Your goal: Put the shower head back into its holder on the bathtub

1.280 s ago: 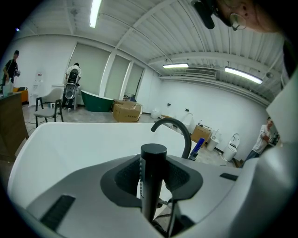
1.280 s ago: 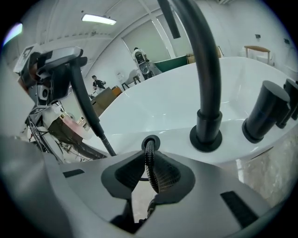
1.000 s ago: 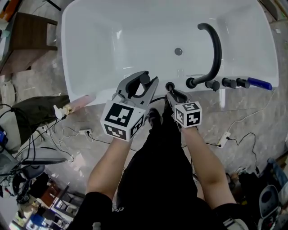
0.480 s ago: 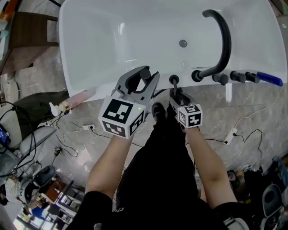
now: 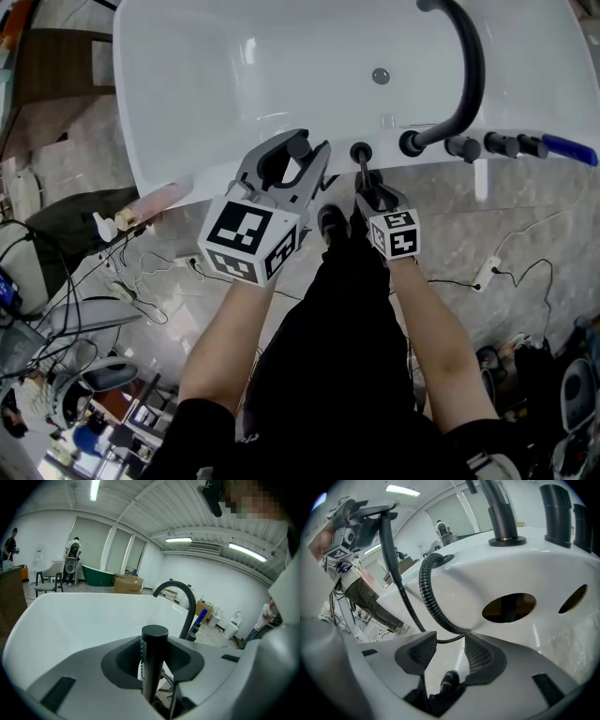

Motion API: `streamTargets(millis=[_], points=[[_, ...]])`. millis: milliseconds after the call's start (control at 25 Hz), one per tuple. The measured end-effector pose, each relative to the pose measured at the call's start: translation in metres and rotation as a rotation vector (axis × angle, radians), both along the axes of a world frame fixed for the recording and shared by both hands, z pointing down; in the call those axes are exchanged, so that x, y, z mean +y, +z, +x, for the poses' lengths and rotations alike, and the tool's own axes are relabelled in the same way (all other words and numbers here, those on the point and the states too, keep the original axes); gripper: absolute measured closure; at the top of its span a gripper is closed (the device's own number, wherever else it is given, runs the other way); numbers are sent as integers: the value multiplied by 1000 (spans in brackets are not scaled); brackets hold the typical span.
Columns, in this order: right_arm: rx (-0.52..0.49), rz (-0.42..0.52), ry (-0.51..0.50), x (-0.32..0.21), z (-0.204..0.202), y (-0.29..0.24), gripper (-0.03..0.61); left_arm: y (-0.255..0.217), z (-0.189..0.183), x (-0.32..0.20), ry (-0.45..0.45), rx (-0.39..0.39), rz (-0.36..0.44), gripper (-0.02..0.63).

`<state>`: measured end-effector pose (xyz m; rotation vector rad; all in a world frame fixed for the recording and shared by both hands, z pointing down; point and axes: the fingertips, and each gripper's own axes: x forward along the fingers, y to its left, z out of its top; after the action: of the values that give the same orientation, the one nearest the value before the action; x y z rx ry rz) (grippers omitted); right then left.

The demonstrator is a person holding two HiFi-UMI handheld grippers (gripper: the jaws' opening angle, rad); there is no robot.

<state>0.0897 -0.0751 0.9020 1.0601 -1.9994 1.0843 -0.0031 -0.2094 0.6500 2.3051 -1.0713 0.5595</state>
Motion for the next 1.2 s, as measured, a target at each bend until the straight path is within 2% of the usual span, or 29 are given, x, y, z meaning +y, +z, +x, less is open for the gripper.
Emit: streamTargets(millis=[280,360,560,920,1040,1200], points=[[60,40,-37,-18,-6,16,382,-11,1,-5,-17,55,-4,479],[67,47,-44,-21,-8,19,428,-13,0,-7,-17,52,6,479],[71,66,-29,-22,-4,13,488,-11,-2,-8,-12,30,12,479],[101,72,22,-13,40,-63,506,-30,-6,-4,-19,43,2,479],[120,83,-9,-25,47,-87,506,-46,-6,-9,-23,49,21,479],[129,89,-75,-46,35,-106,506,-67,-4,-16,-19,47,53,479]])
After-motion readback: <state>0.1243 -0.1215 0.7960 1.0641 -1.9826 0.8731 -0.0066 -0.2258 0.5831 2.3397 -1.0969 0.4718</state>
